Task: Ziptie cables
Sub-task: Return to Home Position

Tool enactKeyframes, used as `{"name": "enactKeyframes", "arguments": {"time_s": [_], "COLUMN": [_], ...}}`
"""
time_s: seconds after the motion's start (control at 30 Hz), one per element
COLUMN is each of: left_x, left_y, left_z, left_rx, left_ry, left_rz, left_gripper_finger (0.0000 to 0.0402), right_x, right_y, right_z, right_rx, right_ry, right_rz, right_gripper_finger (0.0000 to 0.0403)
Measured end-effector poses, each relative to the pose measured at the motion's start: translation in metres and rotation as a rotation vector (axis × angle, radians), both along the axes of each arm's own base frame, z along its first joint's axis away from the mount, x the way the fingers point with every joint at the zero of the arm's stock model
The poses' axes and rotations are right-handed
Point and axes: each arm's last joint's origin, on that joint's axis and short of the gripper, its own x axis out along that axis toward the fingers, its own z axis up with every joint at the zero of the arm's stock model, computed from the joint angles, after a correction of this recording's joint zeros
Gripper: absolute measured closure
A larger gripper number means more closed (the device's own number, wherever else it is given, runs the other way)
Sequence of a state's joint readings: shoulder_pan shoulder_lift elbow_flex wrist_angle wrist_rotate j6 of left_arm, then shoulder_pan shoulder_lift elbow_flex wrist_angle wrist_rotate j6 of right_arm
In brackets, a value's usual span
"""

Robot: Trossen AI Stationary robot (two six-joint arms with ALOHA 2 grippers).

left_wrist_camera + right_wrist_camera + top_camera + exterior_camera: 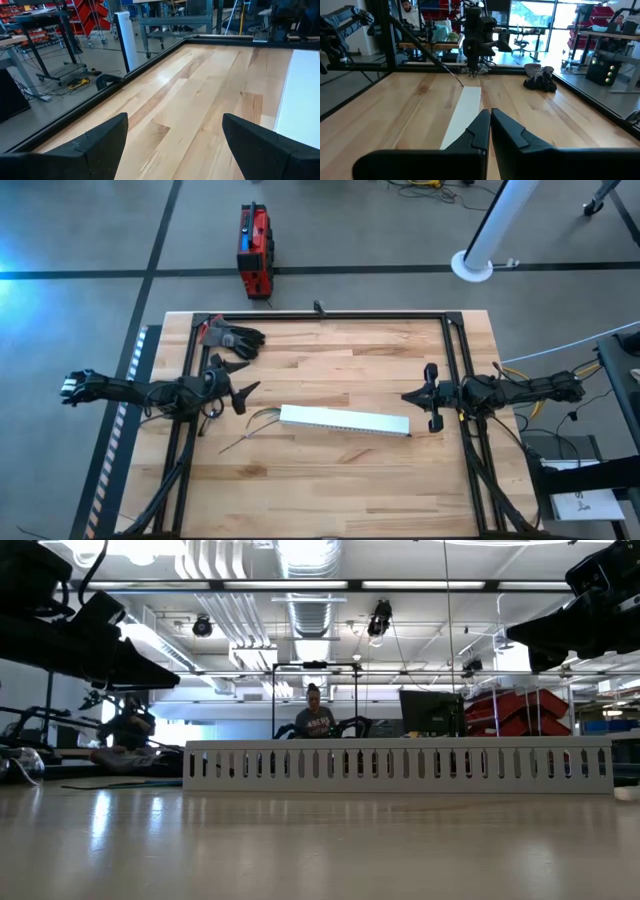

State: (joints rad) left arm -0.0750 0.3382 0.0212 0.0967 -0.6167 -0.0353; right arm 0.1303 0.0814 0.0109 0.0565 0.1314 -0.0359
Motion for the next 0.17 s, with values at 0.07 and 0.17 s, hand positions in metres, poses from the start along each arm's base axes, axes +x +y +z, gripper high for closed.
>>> {"name": "enactKeyframes", "arguments": {"time_s": [0.07,0.17], "left_x": [0.0002,0.0006], "left_y": [0.0,0.0], "left_z": [-0.0006,-0.0012], "left_rx": [0.0,0.001], "left_ry": [0.007,0.013], "left_rz": [0.0,0.0], "left_gripper_finger": [0.0093,0.0093], "right_x": [0.0,0.0], "right_y": [0.0,0.0], "right_z": [0.0,-0.0001], "right_rx": [0.001,0.0], "right_ry": [0.0,0.0], "right_rz": [0.0,0.0], "right_gripper_finger": [0.04,0.04]}}
